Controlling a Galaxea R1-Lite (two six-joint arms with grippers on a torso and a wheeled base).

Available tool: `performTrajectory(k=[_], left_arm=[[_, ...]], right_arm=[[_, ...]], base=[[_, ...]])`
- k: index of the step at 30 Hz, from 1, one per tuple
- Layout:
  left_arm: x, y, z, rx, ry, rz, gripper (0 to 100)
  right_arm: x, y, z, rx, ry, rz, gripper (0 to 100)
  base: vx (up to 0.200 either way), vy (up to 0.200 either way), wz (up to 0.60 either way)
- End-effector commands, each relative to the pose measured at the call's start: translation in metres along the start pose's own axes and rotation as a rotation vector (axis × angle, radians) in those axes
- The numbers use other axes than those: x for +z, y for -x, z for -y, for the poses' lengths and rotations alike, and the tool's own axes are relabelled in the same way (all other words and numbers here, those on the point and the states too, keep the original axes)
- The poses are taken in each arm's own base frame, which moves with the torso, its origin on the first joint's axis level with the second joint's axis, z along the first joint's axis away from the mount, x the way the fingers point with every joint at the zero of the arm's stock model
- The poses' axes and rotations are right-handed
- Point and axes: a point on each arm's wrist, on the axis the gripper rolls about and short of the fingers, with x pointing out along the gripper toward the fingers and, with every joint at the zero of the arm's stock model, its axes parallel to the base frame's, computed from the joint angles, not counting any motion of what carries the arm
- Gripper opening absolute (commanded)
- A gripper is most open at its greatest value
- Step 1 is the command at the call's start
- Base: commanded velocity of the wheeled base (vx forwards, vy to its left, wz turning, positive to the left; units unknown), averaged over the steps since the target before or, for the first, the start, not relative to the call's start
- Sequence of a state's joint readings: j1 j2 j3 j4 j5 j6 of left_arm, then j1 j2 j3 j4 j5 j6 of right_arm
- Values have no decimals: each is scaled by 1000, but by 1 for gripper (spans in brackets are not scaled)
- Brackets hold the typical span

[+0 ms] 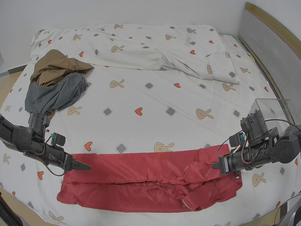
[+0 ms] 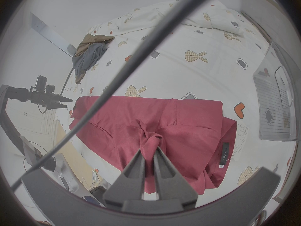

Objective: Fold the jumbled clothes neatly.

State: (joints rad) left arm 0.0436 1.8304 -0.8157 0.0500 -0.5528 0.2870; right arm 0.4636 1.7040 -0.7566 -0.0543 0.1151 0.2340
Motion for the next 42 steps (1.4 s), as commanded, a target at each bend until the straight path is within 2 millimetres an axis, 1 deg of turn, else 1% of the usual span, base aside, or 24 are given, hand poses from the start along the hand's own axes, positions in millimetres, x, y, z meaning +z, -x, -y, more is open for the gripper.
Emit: performTrajectory(k=[1, 3, 4, 5, 7, 8, 9, 10, 14, 18, 19, 21, 22, 23, 25, 27, 30, 32, 34, 37, 40, 42], left_arm=[[-8, -10, 5, -29, 1, -43, 100], [-12, -9, 8, -30, 0, -50, 100], [-16, -7, 13, -18, -12, -60, 100], [-17, -6, 15, 1, -19, -65, 100], [-18, -6, 15, 67, -31, -86, 100], [-18, -8, 16, 142, -45, -118, 100], [-18, -8, 16, 142, -45, -118, 100], [-20, -10, 16, 198, -67, -147, 100], [-29, -10, 21, 215, -128, -185, 100], [-29, -14, 21, 259, -147, -172, 100], [-28, -17, 15, 299, -146, -157, 100], [-27, -20, 7, 320, -132, -143, 100], [-27, -20, 7, 320, -132, -143, 100], [-28, -21, -3, 337, -104, -133, 100], [-30, -21, -12, 348, -71, -121, 100], [-33, -16, -20, 342, -19, -100, 100], [-36, -7, -29, 231, 74, -32, 100], [-37, -3, -33, 187, 111, -1, 100], [-38, 0, -43, 88, 183, 50, 100], [-41, -9, -54, 6, 238, 62, 100], [-42, -18, -63, 0, 254, 52, 100], [-41, -19, -66, 4, 254, 58, 100]], right_arm=[[3, 1, -2, 4, 4, 12, 0], [4, 1, -1, 5, 4, 16, 0], [5, 0, -1, 3, 0, 17, 0], [6, 0, -1, 3, 1, 17, 0], [7, 0, -1, 3, -1, 20, 0], [8, 0, -1, 5, 1, 25, 0], [8, 0, -1, 5, 1, 25, 0], [10, 0, -2, 7, 3, 30, 0], [12, 1, -3, 9, 4, 39, 0], [13, 1, -2, 8, 2, 43, 0], [13, 1, -1, 6, -1, 43, 0], [13, 1, -1, 6, -1, 43, 0], [13, 1, -1, 6, -1, 43, 0], [13, 2, -2, 6, 0, 45, 0], [13, 1, -1, 7, -2, 43, 0], [14, 2, -1, 6, -3, 45, 0], [14, 2, -1, 6, -3, 44, 0], [14, 2, -1, 6, -3, 44, 0], [14, 1, -2, 8, -1, 43, 0], [14, 1, -3, 12, 4, 43, 0], [14, 1, -4, 13, 5, 43, 0], [14, 2, -4, 13, 6, 46, 0]], base=[[0, 0, 0], [0, 0, 0], [0, 0, 0], [0, 0, 0], [0, 0, 0], [0, 0, 0], [0, 0, 0], [0, 0, 0], [0, 0, 0], [0, 0, 0], [0, 0, 0], [0, 0, 0], [0, 0, 0], [0, 0, 0], [0, 0, 0], [0, 0, 0], [0, 0, 0], [0, 0, 0], [0, 0, 0], [0, 0, 0], [0, 0, 0], [0, 0, 0]])
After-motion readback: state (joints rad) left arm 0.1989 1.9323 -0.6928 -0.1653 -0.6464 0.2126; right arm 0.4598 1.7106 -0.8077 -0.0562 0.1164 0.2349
